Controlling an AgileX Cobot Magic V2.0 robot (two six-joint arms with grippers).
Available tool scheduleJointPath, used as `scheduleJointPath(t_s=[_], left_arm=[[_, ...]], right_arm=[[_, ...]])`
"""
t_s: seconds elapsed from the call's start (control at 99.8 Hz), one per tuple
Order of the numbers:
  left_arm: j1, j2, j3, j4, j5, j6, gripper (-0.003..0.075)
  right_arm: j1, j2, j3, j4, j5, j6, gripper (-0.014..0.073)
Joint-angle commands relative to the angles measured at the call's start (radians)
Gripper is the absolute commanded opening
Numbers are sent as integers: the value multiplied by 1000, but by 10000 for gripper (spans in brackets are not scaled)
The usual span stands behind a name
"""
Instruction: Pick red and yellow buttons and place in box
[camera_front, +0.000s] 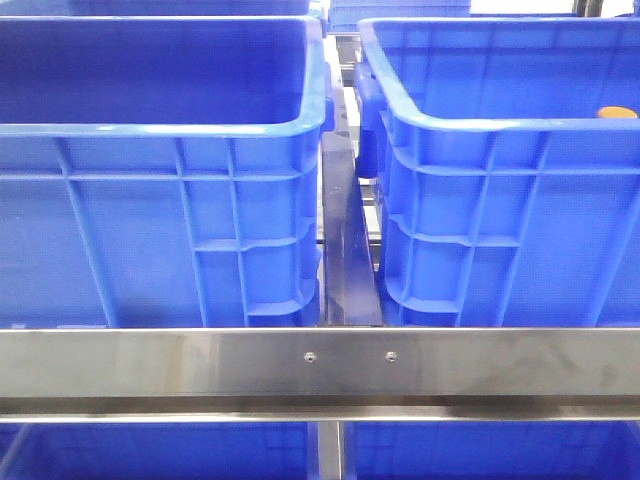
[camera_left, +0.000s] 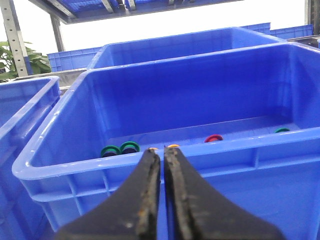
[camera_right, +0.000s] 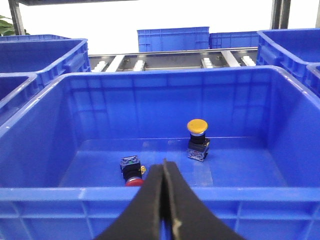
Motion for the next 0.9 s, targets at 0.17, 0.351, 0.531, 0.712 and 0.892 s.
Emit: scheduleJointPath(t_s=[0.17, 0.351, 0.531, 0.712, 0.892], left_arm=[[3, -35, 49, -9, -85, 0, -19], [3, -35, 49, -9, -85, 0, -19], [3, -35, 49, -9, -85, 0, -19], [3, -35, 49, -9, -85, 0, -19], [3, -35, 49, -9, -85, 0, -19]], right_arm=[[2, -111, 72, -15, -116, 9, -68], [2, -170, 125, -14, -134, 16, -68], [2, -169, 124, -13, -138, 17, -68], [2, -169, 124, -13, -140, 18, -68], [2, -169, 124, -13, -140, 18, -68]])
